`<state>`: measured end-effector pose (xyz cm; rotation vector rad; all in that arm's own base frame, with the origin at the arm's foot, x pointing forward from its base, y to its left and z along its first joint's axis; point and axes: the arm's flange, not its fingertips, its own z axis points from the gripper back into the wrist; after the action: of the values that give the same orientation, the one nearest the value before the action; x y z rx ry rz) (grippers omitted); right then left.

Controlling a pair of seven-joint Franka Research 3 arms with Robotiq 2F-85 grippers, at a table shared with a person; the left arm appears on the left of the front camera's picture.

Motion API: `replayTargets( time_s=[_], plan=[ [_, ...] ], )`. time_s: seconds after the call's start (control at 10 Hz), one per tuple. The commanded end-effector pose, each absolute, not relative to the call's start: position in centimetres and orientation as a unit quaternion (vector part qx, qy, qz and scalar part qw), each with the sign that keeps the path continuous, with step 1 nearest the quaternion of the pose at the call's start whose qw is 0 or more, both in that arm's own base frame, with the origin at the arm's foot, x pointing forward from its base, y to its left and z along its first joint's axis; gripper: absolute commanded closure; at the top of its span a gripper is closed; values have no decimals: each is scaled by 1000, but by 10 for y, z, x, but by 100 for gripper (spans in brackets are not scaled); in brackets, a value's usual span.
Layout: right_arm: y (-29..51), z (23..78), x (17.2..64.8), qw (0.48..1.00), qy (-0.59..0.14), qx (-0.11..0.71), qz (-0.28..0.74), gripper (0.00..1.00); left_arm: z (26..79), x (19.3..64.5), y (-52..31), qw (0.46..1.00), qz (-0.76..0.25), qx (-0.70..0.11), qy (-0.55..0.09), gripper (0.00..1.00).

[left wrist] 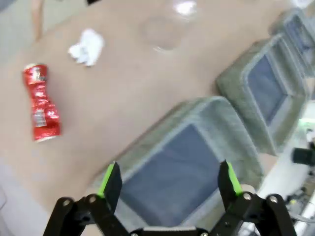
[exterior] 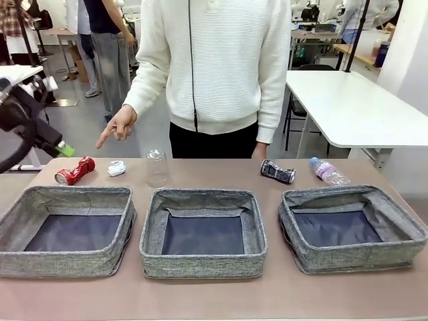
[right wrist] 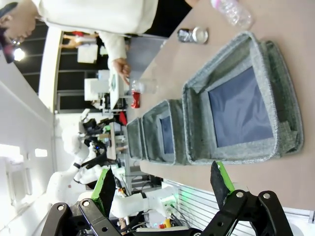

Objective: Sort the waste into the appropriate baskets.
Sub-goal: Pick up the waste item pointed out by the person.

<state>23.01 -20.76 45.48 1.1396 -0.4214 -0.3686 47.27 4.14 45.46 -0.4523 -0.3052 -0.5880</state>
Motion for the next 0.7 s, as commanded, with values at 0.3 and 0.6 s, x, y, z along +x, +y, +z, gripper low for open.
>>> replayTargets(
  time_s=[0.3,0.6],
  plan=[
    [-210,458,232,802,-208,536,-162,0,434,491,55,931,-275,-180,-157,0],
    [-210,458,232,802,-208,536,-162,0,406,563,90,951,-239,-160,-112,0]
  ],
)
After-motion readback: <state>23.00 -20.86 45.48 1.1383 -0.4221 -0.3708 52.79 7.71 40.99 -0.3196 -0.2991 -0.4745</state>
